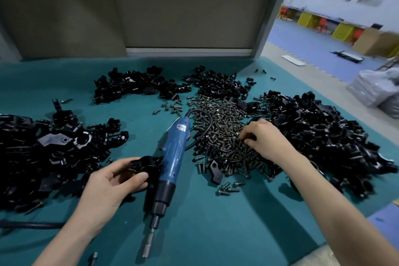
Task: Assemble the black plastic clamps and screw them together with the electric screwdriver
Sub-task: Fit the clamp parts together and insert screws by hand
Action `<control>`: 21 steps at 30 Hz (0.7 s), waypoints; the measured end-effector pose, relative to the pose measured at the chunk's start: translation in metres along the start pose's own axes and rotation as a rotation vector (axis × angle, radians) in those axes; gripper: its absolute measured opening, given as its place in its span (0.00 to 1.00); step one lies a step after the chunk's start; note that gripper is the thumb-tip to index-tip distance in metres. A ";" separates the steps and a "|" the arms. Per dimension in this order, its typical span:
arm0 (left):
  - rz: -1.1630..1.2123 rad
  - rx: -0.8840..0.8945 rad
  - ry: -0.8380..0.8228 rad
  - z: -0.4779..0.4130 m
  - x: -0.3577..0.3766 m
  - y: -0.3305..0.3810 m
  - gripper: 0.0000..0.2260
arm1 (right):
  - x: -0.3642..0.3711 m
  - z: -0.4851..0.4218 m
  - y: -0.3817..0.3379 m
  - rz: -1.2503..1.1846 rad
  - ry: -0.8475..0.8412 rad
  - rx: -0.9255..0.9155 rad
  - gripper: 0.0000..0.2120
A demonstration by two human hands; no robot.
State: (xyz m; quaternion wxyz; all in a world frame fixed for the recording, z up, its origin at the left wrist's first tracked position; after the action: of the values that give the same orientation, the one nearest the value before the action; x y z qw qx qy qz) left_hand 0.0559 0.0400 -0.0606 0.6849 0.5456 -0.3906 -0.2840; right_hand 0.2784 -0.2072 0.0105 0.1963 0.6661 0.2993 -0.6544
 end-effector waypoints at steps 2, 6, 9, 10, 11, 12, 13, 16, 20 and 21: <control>0.001 0.000 -0.002 0.000 0.000 0.000 0.12 | 0.003 -0.001 0.000 0.020 -0.026 -0.008 0.08; -0.005 0.007 -0.017 0.001 0.002 0.002 0.11 | -0.001 0.001 -0.002 0.009 -0.055 -0.015 0.10; -0.019 0.022 -0.031 0.002 0.004 0.003 0.13 | -0.015 0.010 -0.003 -0.014 -0.011 0.012 0.10; -0.019 0.024 -0.030 0.001 0.003 0.004 0.13 | -0.016 0.015 -0.005 -0.048 -0.027 0.025 0.10; -0.019 0.026 -0.028 0.001 0.003 0.004 0.13 | -0.013 0.022 -0.008 -0.081 -0.075 0.035 0.10; -0.022 0.028 -0.029 0.001 0.002 0.004 0.13 | -0.005 0.029 -0.012 -0.110 -0.157 0.047 0.10; -0.026 0.029 -0.033 0.000 0.002 0.004 0.13 | 0.006 0.038 -0.015 -0.130 -0.245 0.068 0.12; -0.037 0.032 -0.045 0.000 0.002 0.002 0.14 | 0.014 0.056 -0.016 -0.151 -0.209 0.123 0.15; -0.036 0.046 -0.034 0.000 0.002 0.004 0.13 | 0.005 0.077 -0.008 -0.222 0.082 0.217 0.06; -0.036 0.049 -0.031 0.001 0.002 0.005 0.13 | 0.014 0.081 -0.012 -0.219 0.071 0.225 0.06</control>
State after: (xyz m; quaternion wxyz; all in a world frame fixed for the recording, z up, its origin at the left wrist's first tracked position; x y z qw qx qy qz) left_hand 0.0564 0.0388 -0.0555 0.6598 0.5650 -0.3980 -0.2951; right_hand 0.2086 -0.2496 -0.0070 0.0371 0.6701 0.3015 -0.6773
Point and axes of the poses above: each hand's wrist, its own z-axis away from the middle knuckle, its own x-axis out of the palm, y = z × x, the point moved 10 cm from there along -z, towards the middle knuckle, and after that the axes turned 3 degrees about -x, right-handed, at the moved point
